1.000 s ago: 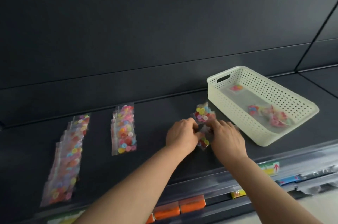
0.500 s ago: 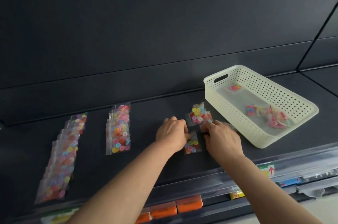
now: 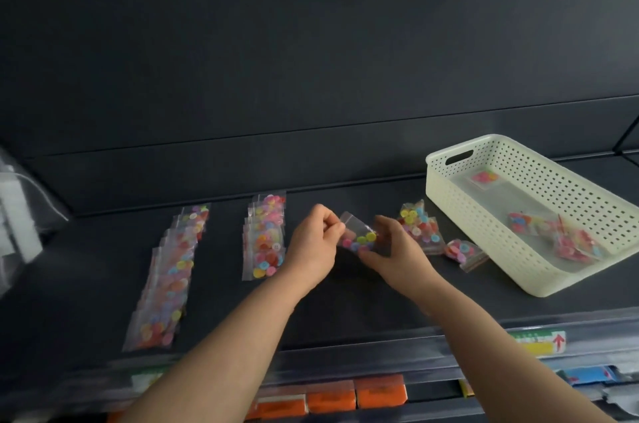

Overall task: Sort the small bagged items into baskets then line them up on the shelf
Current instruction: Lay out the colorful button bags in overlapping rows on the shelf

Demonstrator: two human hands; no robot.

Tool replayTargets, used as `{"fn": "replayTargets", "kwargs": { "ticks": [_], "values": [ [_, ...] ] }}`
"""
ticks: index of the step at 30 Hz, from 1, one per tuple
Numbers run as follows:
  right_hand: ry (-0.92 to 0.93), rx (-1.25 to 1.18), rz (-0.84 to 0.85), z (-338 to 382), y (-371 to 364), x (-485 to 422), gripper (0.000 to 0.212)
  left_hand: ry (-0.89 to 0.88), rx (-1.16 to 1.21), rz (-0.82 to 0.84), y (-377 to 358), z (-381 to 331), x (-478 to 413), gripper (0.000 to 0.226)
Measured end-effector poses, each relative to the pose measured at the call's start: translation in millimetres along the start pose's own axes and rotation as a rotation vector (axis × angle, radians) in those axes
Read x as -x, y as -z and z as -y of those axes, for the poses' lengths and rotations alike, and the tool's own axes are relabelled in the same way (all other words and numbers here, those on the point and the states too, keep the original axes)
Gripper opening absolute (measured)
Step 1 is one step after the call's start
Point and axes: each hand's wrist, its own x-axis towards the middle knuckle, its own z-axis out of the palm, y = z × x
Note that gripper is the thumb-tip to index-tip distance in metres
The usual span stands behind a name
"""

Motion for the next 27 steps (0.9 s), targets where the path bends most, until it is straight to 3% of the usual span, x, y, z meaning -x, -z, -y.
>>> {"fn": "replayTargets", "kwargs": {
  "ticks": [3, 6, 10, 16, 22, 27],
  "values": [
    [-0.038, -0.187, 0.077, 14.6, -15.7, 1.2, 0.042, 0.078, 0.025, -0.063, 20.6, 13.3, 9.9, 0.011],
    [-0.043, -0.165, 0.128, 23.4, -34.5, 3.1, 0.026, 0.110, -0.091, -0.131, 42.6, 33.2, 24.7, 0.013],
    [-0.013, -0.067, 0.176, 33.2, -64.6, 6.2, 0.025, 0.214, -0.172, -0.165, 66.5, 63.9, 43.2, 0.011],
    [0.035, 0.084, 0.160, 50.6, -98.9, 7.8, 0.033, 0.289, -0.328, -0.200, 90.7, 83.8, 54.6, 0.031],
    [0.075, 0.201, 0.040, 59.0, -114.7, 9.0, 0.037, 0.270, -0.454, -0.196, 94.4, 94.6, 48.7, 0.040],
    [0.146, 0.485, -0.055, 55.3, -119.8, 10.1, 0.026, 0.242, -0.522, -0.176, 94.8, 97.8, 43.0, 0.049]
  ]
}}
